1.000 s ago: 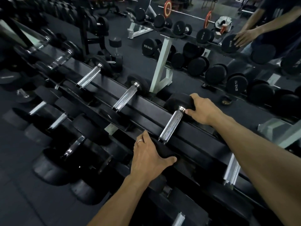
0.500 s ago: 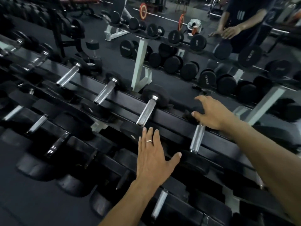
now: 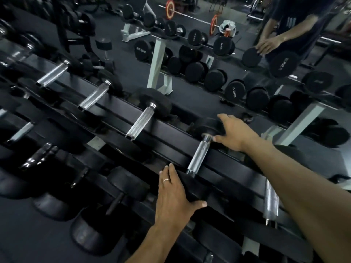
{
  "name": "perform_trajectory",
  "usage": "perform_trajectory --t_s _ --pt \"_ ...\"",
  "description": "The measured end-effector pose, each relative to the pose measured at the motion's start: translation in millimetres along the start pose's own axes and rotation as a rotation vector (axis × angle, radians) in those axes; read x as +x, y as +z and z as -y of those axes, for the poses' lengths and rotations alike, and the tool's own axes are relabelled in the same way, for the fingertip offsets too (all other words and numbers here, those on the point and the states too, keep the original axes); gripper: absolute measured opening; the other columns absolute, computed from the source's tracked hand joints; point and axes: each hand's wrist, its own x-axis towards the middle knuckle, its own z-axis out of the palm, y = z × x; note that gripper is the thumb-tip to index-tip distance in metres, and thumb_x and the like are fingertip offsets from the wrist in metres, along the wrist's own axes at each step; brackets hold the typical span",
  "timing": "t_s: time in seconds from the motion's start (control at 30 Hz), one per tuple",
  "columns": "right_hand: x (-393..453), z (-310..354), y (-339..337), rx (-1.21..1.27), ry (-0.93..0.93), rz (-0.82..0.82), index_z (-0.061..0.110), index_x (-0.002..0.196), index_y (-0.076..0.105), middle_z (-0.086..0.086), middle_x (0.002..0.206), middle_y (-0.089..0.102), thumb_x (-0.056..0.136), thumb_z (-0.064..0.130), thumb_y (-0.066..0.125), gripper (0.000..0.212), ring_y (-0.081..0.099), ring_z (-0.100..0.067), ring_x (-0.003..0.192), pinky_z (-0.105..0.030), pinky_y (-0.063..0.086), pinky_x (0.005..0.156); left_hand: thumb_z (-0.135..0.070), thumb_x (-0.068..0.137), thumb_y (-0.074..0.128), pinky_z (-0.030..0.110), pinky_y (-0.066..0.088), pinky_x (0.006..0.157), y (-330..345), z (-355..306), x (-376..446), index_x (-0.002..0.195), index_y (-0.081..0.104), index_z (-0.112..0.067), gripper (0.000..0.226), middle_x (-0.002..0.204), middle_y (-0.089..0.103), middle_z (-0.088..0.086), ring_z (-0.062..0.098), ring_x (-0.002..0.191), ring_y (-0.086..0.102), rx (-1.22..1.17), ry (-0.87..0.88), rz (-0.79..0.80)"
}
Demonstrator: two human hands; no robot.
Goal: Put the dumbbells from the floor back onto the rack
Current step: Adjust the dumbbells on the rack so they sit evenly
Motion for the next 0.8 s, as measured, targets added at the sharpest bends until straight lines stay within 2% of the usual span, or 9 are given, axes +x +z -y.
perform_trajectory --t_s 0.13,0.3,0.4,0.5,0.67,0.8 --pt "11.4 -9.5 13.1 -0.027 -0.064 -0.015 0.012 0.132 0.040 -0.016 0.119 0.060 0.091 0.032 0.065 0.051 0.058 -0.036 0.105 -0.042 0.047 0.087 -0.052 0.064 0.083 0.032 0.013 0.121 5.5 0.4 0.8 0.152 -0.012 -0.014 0.134 0.160 -0.007 -0.002 0.016 0.149 -0.005 -0.032 0.009 -0.016" --pt "14.3 -11.8 16.7 -0.073 -0.130 -0.101 0.012 0.121 0.044 -0.013 0.108 0.064 0.091 0.033 0.064 0.041 0.060 -0.037 0.097 -0.046 0.048 0.088 -0.050 0.064 0.084 0.030 0.017 0.120 2.2 1.4 2.5 0.152 -0.011 -0.019 0.133 0.159 -0.006 -0.008 0.015 0.148 0.001 -0.054 0.006 -0.008" --pt "14.5 -13.2 17.9 -0.051 -0.101 -0.108 0.013 0.115 0.045 -0.013 0.102 0.064 0.089 0.034 0.066 0.040 0.060 -0.038 0.092 -0.048 0.050 0.084 -0.049 0.064 0.084 0.028 0.016 0.119 3.0 0.2 1.9 0.152 -0.011 -0.020 0.133 0.159 -0.006 -0.009 0.013 0.148 0.000 -0.058 0.009 -0.006" --pt "12.6 -13.6 18.3 -0.018 -0.084 -0.119 0.013 0.118 0.046 -0.014 0.103 0.063 0.088 0.033 0.067 0.042 0.060 -0.038 0.094 -0.046 0.051 0.081 -0.047 0.065 0.084 0.027 0.016 0.116 3.8 -1.5 1.5 0.152 -0.011 -0.020 0.132 0.159 -0.007 -0.007 0.014 0.148 0.000 -0.066 0.013 -0.011" --pt "4.3 -14.3 12.9 0.042 -0.079 -0.102 0.013 0.123 0.045 -0.014 0.109 0.063 0.088 0.030 0.068 0.045 0.060 -0.035 0.097 -0.043 0.050 0.080 -0.049 0.063 0.085 0.034 0.022 0.118 1.1 -8.0 -0.7 0.152 -0.009 -0.018 0.133 0.160 -0.004 0.000 0.020 0.148 0.004 -0.011 -0.018 0.009" --pt "-17.2 -19.5 7.3 -0.024 -0.116 -0.105 0.013 0.137 0.038 -0.013 0.125 0.054 0.089 0.034 0.065 0.058 0.054 -0.034 0.112 -0.046 0.048 0.092 -0.049 0.069 0.081 0.040 0.015 0.122 -1.8 -17.8 -8.6 0.152 -0.008 -0.011 0.127 0.162 -0.006 0.010 0.024 0.150 -0.006 0.054 -0.029 -0.011"
